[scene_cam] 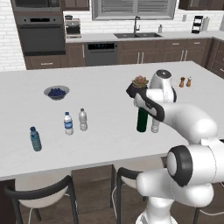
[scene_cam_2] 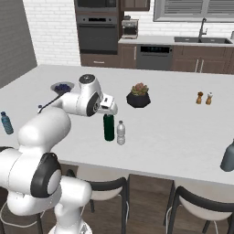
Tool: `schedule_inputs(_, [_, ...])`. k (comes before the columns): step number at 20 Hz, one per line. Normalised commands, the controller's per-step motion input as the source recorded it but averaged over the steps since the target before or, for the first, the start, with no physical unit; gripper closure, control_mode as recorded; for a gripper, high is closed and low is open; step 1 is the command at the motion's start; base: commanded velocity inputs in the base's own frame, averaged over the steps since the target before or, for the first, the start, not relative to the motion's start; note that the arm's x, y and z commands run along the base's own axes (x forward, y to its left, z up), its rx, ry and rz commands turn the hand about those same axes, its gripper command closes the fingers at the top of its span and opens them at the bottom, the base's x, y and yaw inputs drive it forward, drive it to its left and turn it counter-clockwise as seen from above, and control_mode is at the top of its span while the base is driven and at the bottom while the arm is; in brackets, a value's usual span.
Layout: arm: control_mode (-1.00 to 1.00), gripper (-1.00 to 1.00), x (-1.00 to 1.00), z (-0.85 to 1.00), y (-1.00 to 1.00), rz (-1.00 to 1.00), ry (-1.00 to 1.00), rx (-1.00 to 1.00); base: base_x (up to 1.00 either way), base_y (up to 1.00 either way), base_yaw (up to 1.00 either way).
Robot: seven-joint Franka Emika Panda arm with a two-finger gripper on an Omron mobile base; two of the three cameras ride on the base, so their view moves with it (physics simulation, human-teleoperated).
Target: Move the plastic bottles in the middle to the plastics group, and the glass bottles in the middle to the glass group.
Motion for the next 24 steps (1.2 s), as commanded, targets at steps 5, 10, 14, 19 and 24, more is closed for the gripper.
schedule_inputs(5, [-1.00,-1.00,0.11,-0.08,0.00,0.00,0.00,0.00,0.00,0.00,0.00])
schedule_inputs(10, [-1.00,-1.00,0.15,-0.28,0.00,0.00,0.00,0.00,0.00,0.00,0.00])
schedule_inputs(14, [-1.00,-1.00,0.09,-0.21,0.00,0.00,0.00,0.00,0.00,0.00,0.00])
schedule_inputs(19, [-1.00,-1.00,0.18,-0.05,-0.07,0.00,0.00,0.00,0.00,0.00,0.00])
schedule_inputs(24, [-1.00,-1.00,0.23,-0.01,-0.12,0.00,0.00,0.00,0.00,0.00,0.00])
